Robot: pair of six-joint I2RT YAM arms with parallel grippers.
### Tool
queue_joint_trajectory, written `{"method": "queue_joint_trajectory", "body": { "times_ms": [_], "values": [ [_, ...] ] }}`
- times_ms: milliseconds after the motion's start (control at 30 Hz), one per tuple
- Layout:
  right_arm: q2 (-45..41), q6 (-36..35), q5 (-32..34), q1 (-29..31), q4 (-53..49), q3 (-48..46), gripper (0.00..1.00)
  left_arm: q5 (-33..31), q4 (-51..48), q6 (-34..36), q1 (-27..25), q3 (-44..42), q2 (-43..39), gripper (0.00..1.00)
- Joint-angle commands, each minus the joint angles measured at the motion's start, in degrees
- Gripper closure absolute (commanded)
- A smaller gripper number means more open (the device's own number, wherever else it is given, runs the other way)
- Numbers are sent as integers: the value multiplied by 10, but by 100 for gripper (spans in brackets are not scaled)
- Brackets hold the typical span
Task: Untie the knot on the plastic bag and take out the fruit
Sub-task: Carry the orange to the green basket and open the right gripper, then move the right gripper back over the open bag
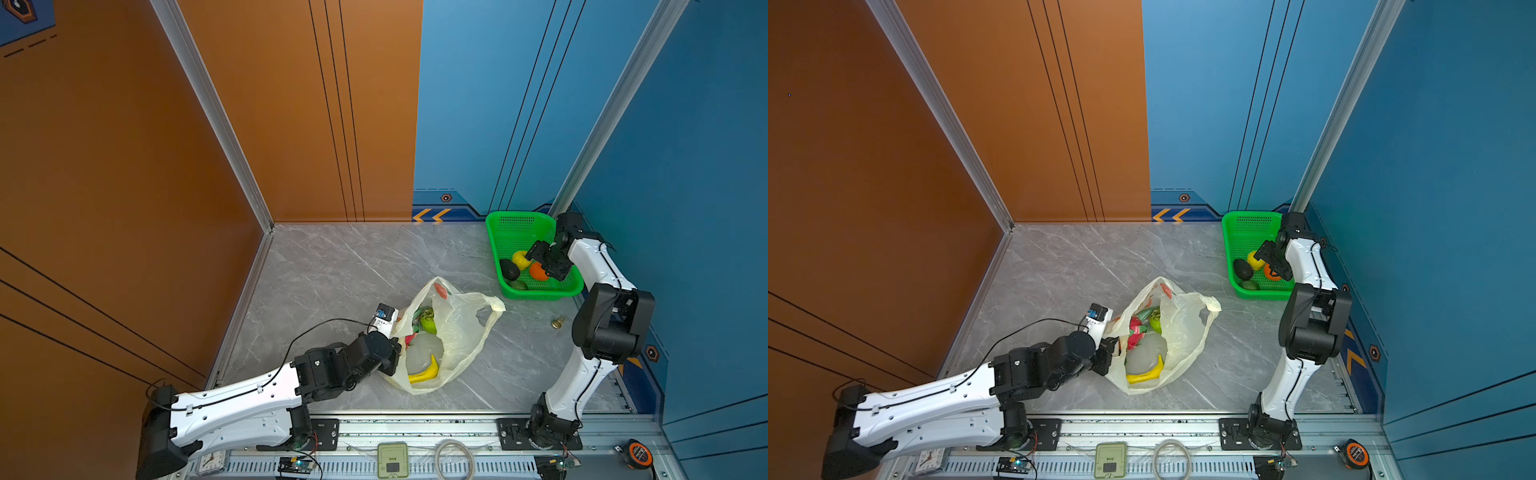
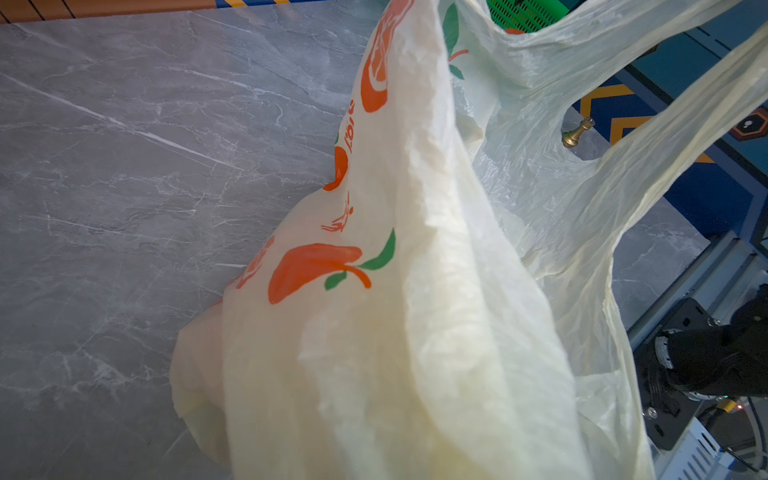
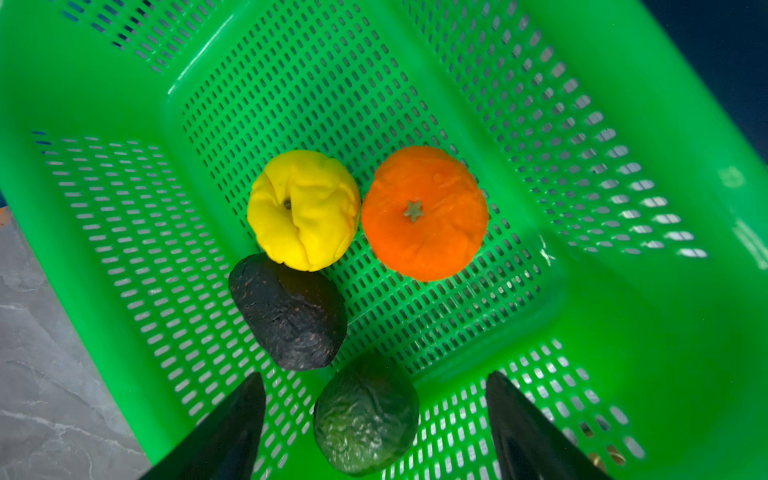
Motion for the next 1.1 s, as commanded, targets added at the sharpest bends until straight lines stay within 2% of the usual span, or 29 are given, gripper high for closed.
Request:
{"method": "queue_joint_trajectory", "body": {
  "times_ms": [0, 233, 367, 667, 933, 1067],
  "values": [
    [-66, -17, 0, 20, -29, -11, 15, -14, -10, 5, 4, 12, -3, 100],
    [-175, -23, -28, 70, -80, -27, 13, -23, -19, 3, 1, 9, -16, 100],
    [-234, -18, -36, 132, -125, -20, 11, -25, -21, 5, 1, 8, -22, 100],
    [-314, 52, 11, 369, -193, 0, 9, -24, -24, 12, 0, 10, -28, 100],
    [-328, 135, 91, 588, -201, 7, 9, -25, -31, 16, 1, 12, -27, 100],
    [-323, 178, 111, 674, -182, -17, 9, -30, -35, 15, 1, 12, -30, 100]
  ]
}}
